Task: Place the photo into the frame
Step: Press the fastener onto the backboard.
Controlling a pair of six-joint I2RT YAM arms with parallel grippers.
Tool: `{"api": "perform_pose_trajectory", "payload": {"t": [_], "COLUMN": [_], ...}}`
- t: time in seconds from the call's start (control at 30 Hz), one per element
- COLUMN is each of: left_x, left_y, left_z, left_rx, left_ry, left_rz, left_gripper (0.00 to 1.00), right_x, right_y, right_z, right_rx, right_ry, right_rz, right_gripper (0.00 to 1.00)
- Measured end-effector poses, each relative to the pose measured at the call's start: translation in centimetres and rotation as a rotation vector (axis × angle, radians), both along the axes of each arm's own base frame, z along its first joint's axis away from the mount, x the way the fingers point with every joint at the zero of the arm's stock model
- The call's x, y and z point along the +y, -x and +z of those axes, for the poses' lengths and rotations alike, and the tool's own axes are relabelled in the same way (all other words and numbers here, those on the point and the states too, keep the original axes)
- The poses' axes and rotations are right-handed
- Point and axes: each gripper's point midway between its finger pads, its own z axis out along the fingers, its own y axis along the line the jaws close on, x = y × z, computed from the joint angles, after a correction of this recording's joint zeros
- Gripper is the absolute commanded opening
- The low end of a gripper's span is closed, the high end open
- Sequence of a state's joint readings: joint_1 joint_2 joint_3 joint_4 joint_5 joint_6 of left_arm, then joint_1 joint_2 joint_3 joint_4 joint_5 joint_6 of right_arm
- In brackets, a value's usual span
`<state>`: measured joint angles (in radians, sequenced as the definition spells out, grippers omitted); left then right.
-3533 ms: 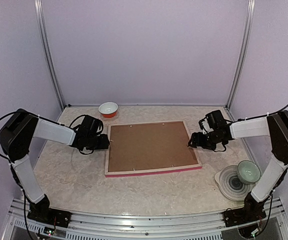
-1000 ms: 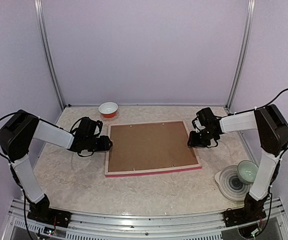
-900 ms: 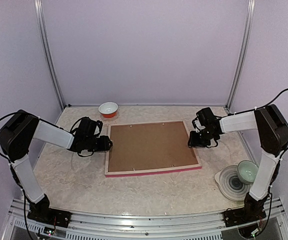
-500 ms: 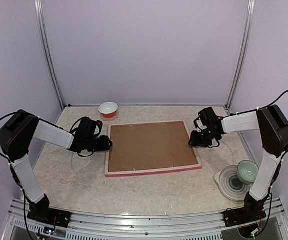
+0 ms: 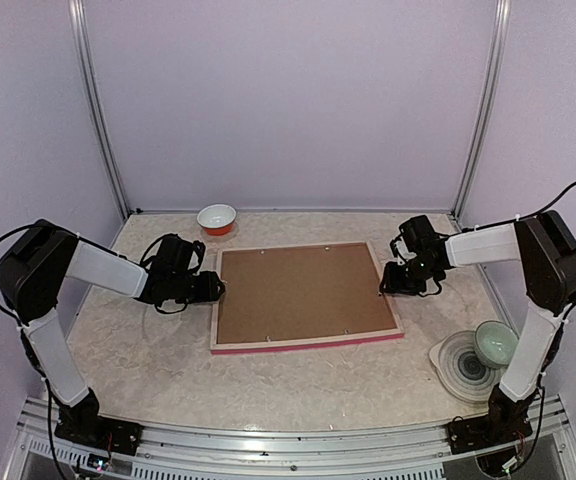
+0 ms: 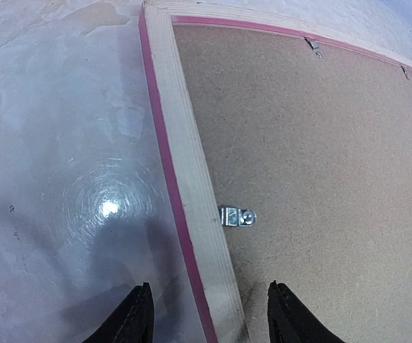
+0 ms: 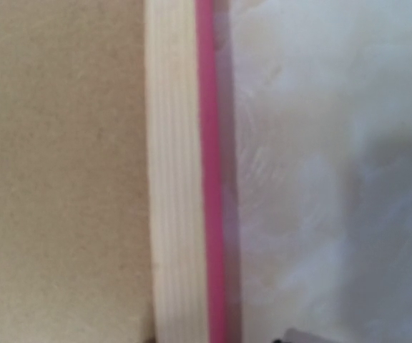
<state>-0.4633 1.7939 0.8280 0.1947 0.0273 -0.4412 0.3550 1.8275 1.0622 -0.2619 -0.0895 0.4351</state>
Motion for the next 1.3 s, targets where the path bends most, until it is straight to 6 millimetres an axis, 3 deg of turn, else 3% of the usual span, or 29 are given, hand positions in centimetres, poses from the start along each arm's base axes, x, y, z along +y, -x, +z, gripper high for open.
{"api": "perform_pose_trajectory", "payload": {"t": [0.87, 1.3], "left_x": [0.0, 0.0], "left_y": [0.1, 0.1], "left_z": [-0.2, -0.2], "left_rx": [0.005, 0.006], "left_ry": [0.0, 0.0], "left_rz": [-0.002, -0.001], "left_gripper": [0.54, 0.51], "right_x": [0.9, 0.9], "right_y": [-0.5, -0.3], "right_z": [-0.2, 0.1], "right_rx": [0.018, 0.033], "right_ry": [0.107, 0.293], "right_rz": [0.083, 0.133], "right_gripper": [0.37, 0.38]}}
